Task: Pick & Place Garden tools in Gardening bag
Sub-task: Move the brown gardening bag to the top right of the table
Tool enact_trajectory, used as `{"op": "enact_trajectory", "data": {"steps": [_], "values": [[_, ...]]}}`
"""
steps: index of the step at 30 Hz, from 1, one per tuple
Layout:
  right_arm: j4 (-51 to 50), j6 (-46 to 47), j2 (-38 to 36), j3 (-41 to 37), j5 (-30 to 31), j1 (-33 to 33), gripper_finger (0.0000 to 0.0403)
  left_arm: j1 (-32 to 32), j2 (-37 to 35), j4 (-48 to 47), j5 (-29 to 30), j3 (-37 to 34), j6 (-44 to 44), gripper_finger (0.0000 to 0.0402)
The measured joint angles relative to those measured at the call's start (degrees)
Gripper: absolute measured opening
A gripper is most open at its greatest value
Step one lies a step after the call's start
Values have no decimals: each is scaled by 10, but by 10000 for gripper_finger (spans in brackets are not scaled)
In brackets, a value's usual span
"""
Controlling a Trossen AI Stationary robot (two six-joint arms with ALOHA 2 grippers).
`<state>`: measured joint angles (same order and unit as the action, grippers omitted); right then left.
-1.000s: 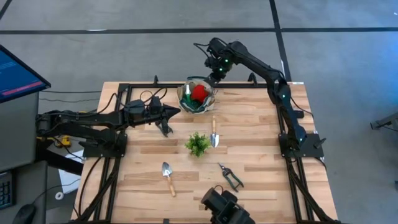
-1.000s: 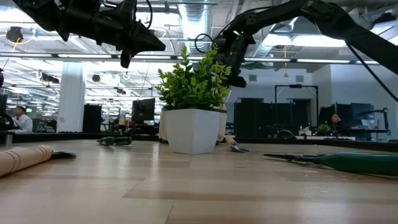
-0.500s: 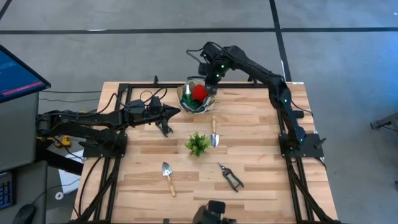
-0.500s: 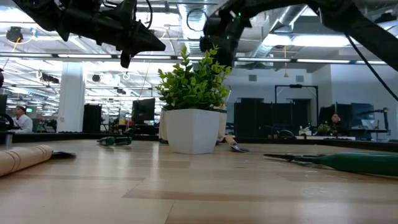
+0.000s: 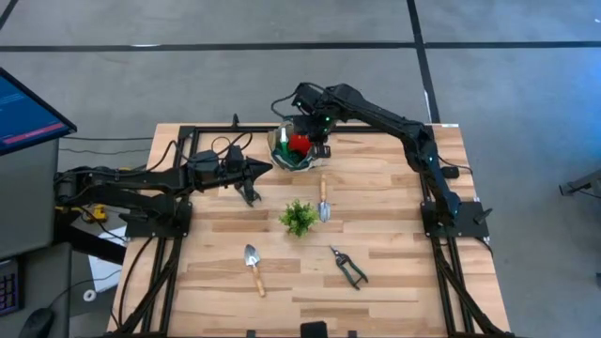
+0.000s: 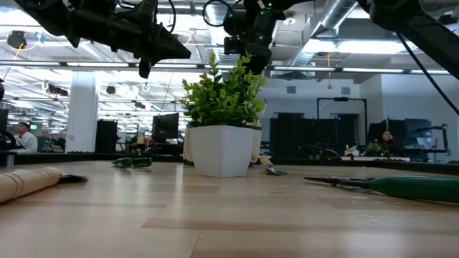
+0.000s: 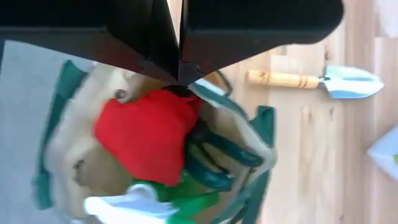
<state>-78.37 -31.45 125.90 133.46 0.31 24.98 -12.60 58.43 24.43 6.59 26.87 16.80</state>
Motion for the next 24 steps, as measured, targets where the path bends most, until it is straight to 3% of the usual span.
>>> {"op": "enact_trajectory", "data": {"steps": [12,20,24], "values": [[20,-18,1,-66,40,-29,0,0,0,-1,-1,0,0,2],[41,-17,-7,-65,58,-43,1,0,0,-5,-10,0,0,2],[40,-19,-7,-65,60,-47,23,0,0,-5,-10,0,0,2]]}}
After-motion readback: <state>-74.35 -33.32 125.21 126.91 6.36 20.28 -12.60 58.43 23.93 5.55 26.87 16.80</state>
